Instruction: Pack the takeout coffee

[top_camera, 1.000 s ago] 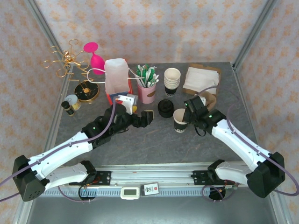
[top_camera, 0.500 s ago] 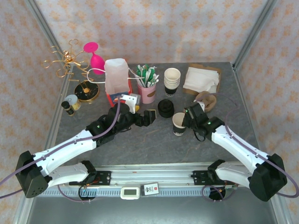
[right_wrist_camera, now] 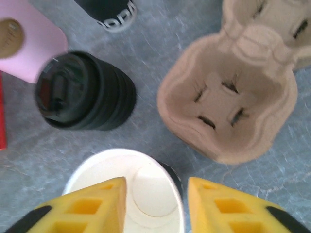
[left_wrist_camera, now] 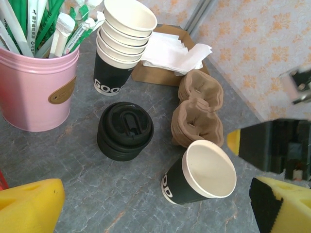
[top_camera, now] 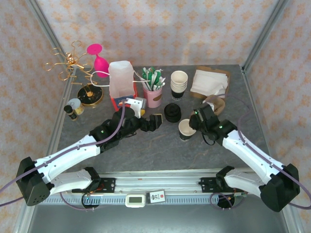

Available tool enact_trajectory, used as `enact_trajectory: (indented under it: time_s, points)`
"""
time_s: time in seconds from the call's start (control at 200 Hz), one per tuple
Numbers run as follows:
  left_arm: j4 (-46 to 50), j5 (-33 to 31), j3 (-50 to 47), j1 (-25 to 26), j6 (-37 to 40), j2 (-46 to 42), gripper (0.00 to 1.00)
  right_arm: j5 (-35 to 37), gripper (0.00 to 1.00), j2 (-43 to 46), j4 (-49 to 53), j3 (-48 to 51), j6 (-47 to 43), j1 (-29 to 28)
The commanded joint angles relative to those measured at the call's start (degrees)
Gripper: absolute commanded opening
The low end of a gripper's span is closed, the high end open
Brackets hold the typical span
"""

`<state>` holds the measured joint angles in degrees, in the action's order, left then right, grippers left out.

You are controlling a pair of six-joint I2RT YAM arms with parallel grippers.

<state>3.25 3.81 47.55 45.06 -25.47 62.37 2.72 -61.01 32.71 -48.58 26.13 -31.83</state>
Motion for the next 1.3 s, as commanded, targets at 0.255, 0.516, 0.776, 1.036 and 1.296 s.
enact_trajectory:
  time_s: [0.255, 0.516, 0.776, 1.036, 1.296]
  points:
    - [4.03, -5.14, -0.14, 0.4, -0.99, -4.83, 0.99, -2.37, 0.58, -15.98, 1.71, -16.15, -6.64, -0.65]
    - [5.48, -8.25, -2.28, 0.42, -3.06, -7.16, 0.99, 2.5, 0.75, -26.92, 3.24, -23.98, -7.92, -3.91]
    - [5.12, -11.47, -4.91, 0.42, -5.19, -9.32, 0.99, 8.62, 0.9, -36.47, 5.83, -30.08, -6.93, -6.22]
    - [5.2, -12.8, -5.87, 0.42, -6.19, -9.71, 0.99, 10.47, 0.98, -41.57, 5.1, -32.31, -3.72, -6.49]
    - [4.67, -14.26, -6.94, 0.42, -6.85, -11.21, 0.99, 10.46, 0.98, -45.13, 3.79, -33.85, -2.03, -7.28]
